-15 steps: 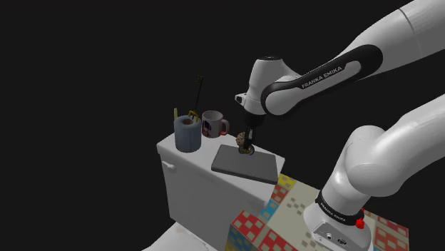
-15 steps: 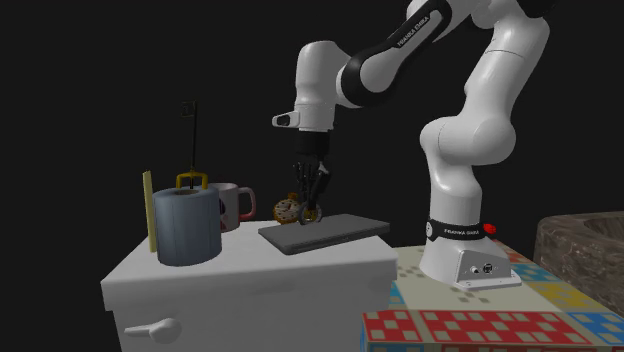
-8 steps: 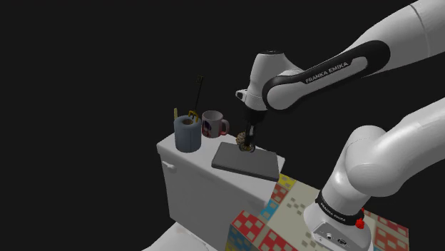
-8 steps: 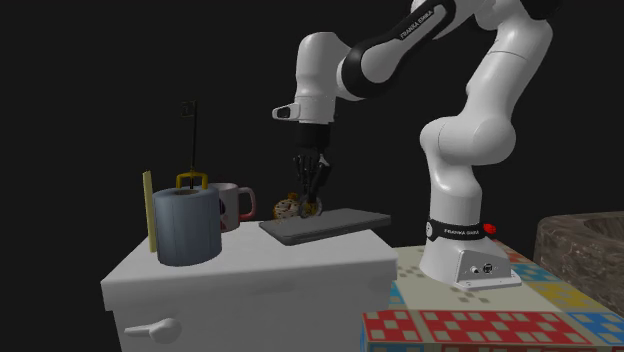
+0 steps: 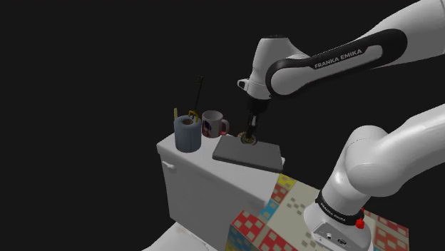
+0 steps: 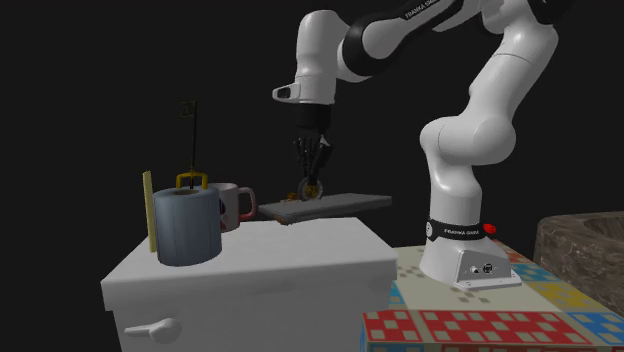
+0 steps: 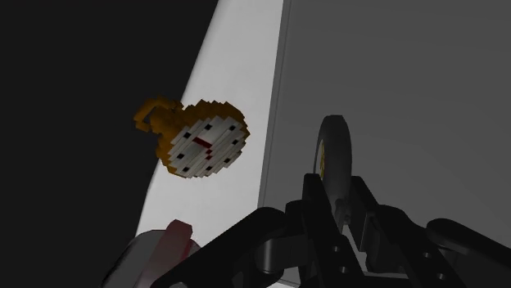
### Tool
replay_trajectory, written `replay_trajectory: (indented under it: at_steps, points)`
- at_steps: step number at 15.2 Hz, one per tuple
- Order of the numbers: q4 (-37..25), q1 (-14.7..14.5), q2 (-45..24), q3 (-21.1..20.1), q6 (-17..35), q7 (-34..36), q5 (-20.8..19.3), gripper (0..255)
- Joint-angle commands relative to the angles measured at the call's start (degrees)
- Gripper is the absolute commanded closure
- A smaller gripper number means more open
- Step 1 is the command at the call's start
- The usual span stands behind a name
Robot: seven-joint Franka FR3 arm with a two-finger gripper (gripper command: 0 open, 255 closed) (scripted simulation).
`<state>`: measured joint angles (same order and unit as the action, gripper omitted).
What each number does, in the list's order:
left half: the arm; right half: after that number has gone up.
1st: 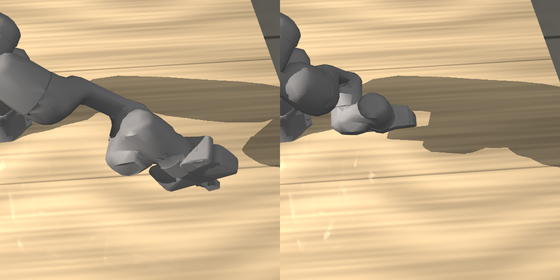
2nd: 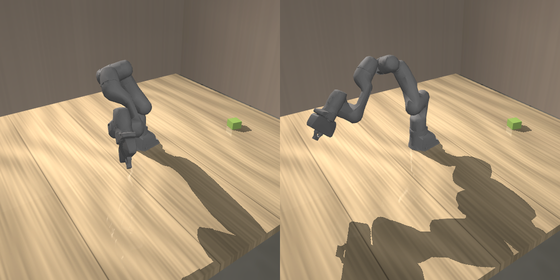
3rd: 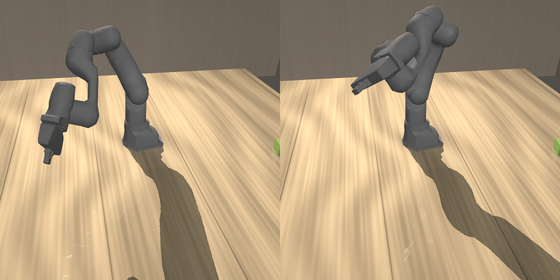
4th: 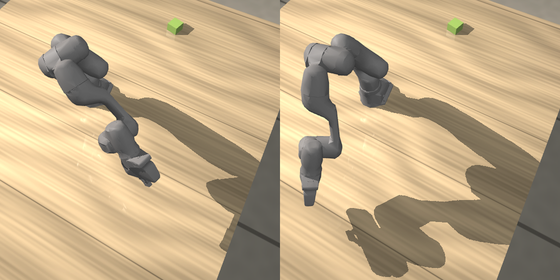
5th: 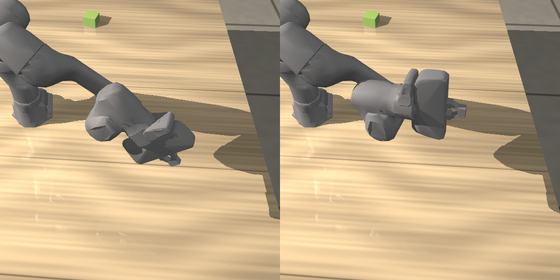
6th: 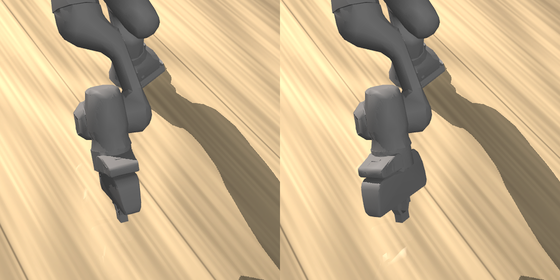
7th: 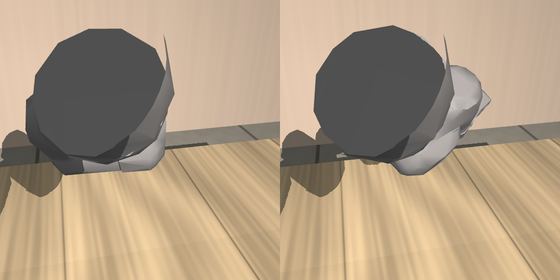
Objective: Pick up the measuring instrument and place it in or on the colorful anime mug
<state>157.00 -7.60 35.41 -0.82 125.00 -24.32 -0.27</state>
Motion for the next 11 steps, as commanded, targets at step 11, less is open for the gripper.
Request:
replay_trajectory:
  at_steps: [11]
  points:
    - [-7.7,0.0,3.0,0.1,-10.7,-0.1,0.0,255]
